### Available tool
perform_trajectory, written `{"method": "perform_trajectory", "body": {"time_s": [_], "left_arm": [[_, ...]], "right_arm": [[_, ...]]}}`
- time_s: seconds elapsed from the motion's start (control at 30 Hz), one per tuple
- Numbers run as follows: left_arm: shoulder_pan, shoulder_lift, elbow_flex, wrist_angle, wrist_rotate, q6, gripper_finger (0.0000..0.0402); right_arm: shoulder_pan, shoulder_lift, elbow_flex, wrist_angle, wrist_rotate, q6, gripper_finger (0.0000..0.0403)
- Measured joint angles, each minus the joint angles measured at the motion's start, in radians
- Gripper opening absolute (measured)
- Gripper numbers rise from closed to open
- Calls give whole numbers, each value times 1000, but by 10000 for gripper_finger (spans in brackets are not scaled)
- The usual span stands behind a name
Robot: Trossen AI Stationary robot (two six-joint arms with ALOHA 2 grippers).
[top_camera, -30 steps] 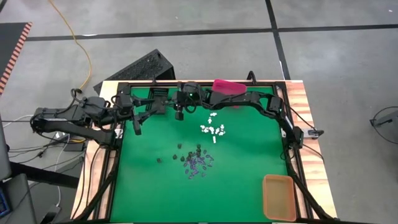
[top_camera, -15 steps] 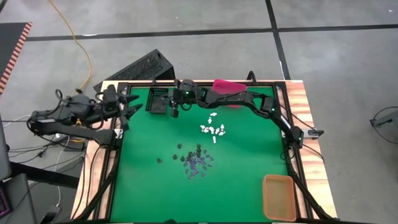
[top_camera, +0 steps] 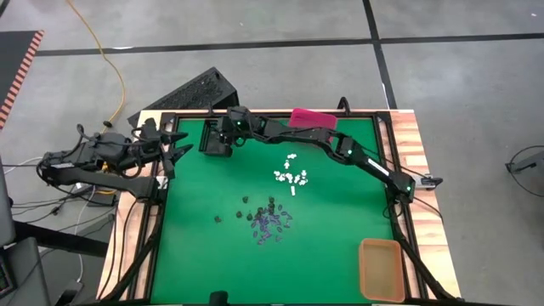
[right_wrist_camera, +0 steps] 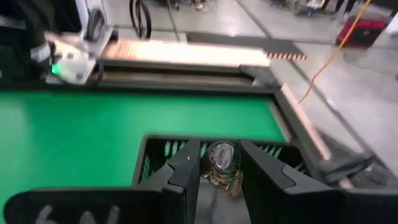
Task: Sort Halloween decoration
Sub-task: Put the brown skull toy into the black bin
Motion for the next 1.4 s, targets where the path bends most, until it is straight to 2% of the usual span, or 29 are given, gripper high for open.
{"method": "perform_trajectory", "body": {"time_s": [0.1, 0.33, 0.67, 0.87, 0.97, 1.17, 1.27, 1.4], "left_arm": [[0, -11, -5, -51, -9, -37, 183], [0, -77, -103, -33, -19, -89, 183], [0, -154, -179, -14, -20, -137, 183], [0, -161, -198, -22, -21, -145, 183], [0, -162, -198, -17, -25, -145, 183], [0, -162, -198, -12, -38, -145, 183], [0, -162, -198, -7, -42, -145, 183], [0, -162, -198, -2, -43, -145, 183]], "right_arm": [[1, 14, 2, -20, 0, 6, 125], [-1, 10, -6, -47, 0, 6, 128], [-1, 10, -7, -55, 0, 5, 201], [-2, -1, 7, -94, -1, -29, 213], [-2, -52, 30, -168, -1, -90, 209], [-5, -246, 48, -359, -9, -211, 197], [-26, -291, 44, -485, -110, -225, 187], [-84, -315, 41, -708, -301, -184, 162]]}}
